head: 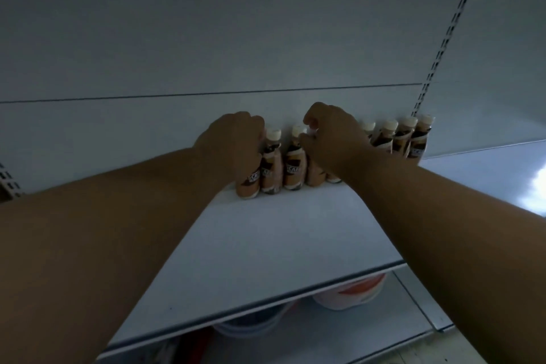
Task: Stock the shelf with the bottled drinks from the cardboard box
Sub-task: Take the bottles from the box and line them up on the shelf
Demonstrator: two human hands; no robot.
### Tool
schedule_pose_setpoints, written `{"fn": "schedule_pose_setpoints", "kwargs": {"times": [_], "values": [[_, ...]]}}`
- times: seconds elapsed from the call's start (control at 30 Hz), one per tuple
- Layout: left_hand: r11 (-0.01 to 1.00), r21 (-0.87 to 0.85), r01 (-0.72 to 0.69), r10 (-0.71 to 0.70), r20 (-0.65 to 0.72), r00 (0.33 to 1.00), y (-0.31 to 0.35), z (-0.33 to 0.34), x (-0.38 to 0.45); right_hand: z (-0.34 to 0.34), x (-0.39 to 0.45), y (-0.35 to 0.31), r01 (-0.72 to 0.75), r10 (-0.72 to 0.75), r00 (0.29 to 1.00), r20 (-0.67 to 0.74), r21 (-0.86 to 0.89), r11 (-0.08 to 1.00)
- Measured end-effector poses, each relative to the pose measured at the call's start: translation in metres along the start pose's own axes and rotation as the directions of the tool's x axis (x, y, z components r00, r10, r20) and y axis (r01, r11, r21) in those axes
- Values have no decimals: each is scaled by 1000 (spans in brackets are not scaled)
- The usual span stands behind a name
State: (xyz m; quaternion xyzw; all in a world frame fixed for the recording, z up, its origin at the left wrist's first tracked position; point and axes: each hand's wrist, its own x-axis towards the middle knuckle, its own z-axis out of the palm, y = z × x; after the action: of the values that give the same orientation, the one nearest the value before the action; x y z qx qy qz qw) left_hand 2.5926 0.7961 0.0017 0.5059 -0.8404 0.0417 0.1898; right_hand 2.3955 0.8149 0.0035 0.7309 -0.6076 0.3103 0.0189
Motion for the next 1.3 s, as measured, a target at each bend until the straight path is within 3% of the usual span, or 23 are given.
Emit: {"fn": "schedule_pose_setpoints", "kwargs": {"times": [0.17,0.3,0.53,0.7,1.03,1.3], "values": [[997,-38,-61,58,-76,995,-9,20,9,19,-3,7,108,-104,990,95,-35,994],[993,6,-119,119,-158,980,-9,31,33,27,21,16,69,-65,993,103,-33,997],[987,96,-125,132,-63,989,0,45,72,41,54,29,82,-46,969,242,-140,987],[993,69,-90,84,90,992,4,52,85,45,73,37,46,32,954,298,-252,967],[992,92,-81,78,41,996,0,62,93,51,83,46,3,47,971,235,-206,978],[989,108,-97,89,76,993,0,58,94,50,89,46,82,8,941,338,-251,965]]}}
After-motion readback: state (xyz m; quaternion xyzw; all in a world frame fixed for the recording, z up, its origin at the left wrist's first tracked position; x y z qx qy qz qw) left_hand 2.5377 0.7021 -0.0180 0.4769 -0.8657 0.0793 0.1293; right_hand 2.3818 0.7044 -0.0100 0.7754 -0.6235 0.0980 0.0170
